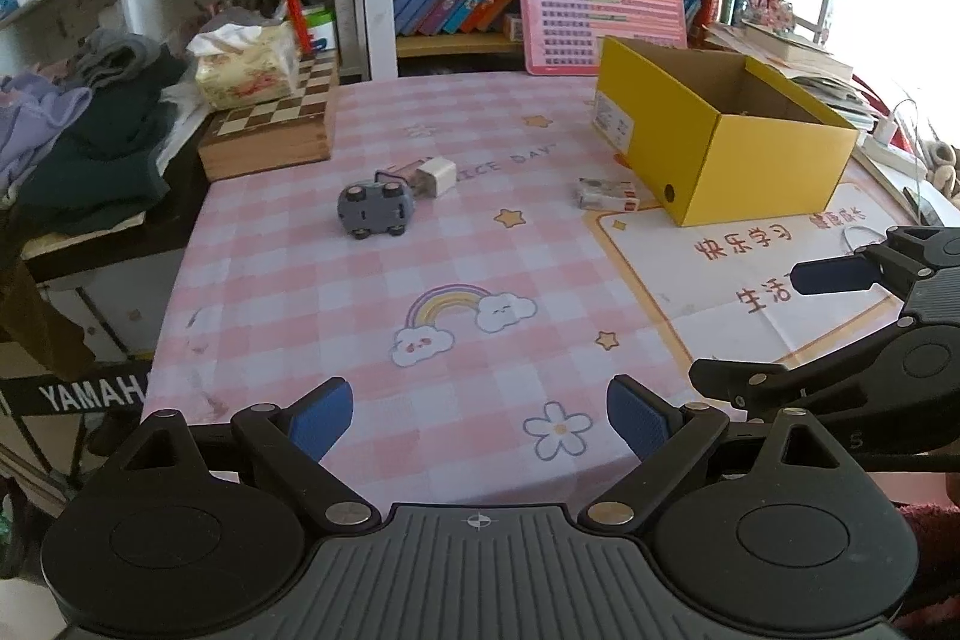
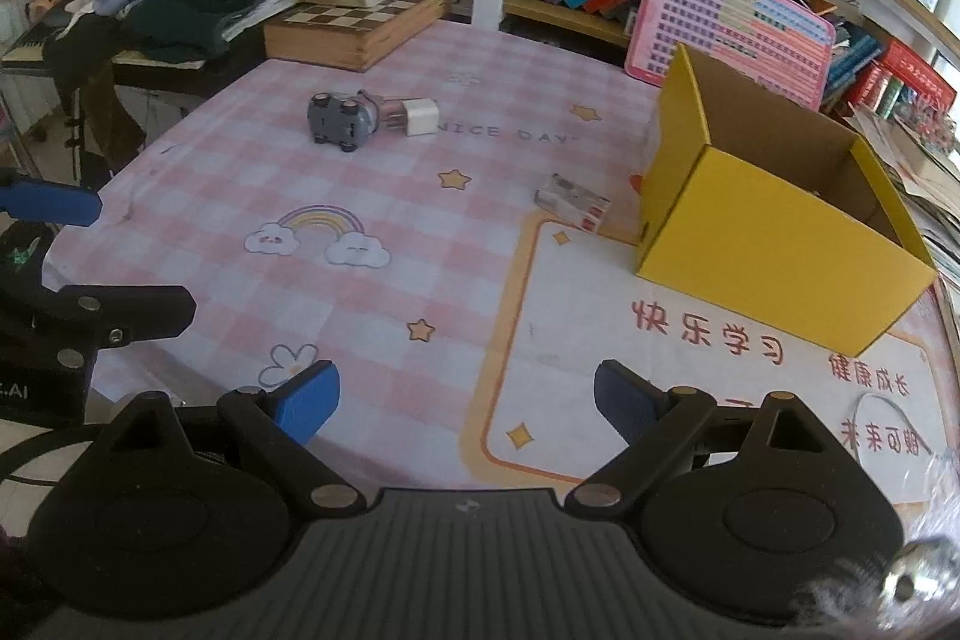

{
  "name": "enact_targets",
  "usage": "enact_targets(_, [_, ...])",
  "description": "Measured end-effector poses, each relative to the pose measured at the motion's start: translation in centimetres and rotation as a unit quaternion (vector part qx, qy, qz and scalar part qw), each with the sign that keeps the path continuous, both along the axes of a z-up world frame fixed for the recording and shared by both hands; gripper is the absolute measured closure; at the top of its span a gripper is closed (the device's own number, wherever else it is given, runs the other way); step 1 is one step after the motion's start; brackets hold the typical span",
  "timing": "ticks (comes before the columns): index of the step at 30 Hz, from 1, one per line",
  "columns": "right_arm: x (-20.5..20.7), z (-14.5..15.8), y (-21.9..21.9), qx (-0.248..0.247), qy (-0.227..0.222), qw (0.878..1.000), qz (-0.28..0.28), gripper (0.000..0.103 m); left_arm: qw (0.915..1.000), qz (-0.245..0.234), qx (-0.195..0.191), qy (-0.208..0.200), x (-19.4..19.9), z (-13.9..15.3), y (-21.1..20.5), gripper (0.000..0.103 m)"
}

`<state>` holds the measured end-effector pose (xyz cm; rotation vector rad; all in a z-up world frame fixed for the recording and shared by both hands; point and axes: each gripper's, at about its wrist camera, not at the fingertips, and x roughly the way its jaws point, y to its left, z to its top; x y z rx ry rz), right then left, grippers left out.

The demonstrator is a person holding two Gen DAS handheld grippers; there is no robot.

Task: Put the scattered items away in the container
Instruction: 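Move the right tool toward the small white medicine box while the left tool approaches the grey toy car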

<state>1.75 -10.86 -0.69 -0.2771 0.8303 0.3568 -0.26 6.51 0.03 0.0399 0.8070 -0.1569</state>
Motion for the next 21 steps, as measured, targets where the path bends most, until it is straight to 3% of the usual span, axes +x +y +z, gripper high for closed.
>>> enact_targets(21, [3.4, -0.2, 1.9, 0.007, 0.006, 1.0, 0.018, 0.011, 0.9997, 0.025, -0.003, 0.002, 2.4, -0.3, 2.0, 0.009])
